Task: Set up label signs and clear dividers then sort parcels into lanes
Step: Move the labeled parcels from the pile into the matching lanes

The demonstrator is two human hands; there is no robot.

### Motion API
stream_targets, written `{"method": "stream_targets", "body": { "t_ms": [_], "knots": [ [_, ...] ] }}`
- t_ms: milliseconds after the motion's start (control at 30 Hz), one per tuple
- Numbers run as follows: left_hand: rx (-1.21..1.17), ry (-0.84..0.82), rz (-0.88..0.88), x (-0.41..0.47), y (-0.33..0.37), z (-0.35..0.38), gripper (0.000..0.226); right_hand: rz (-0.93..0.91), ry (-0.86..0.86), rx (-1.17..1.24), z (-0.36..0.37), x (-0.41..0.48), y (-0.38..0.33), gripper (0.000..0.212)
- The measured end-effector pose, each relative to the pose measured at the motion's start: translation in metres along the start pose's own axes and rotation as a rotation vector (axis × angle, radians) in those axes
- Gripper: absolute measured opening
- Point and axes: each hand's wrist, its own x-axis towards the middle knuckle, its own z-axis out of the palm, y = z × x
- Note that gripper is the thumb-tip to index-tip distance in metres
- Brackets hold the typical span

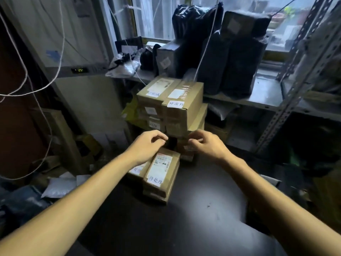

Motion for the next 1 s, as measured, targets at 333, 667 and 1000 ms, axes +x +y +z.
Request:
{"method": "stream_targets", "body": {
  "t_ms": [333,667,1000],
  "knots": [
    [-0.127,0.147,-0.053,0.153,-0.008,-0.014,0.026,0.250,0.278,0.513,-0.003,0.133,0.011,0.055],
    [-0.077,0.282,0.034,0.204,-0.028,0.009,0.010,0.256,0.267,0.736,0.021,0.172,0.016,0.088],
    [0.141,0.181,0.063,0.188,0.018,0.004,0.041,0.268,0.214,0.917,-0.010,0.150,-0.007,0.048]
  ]
}}
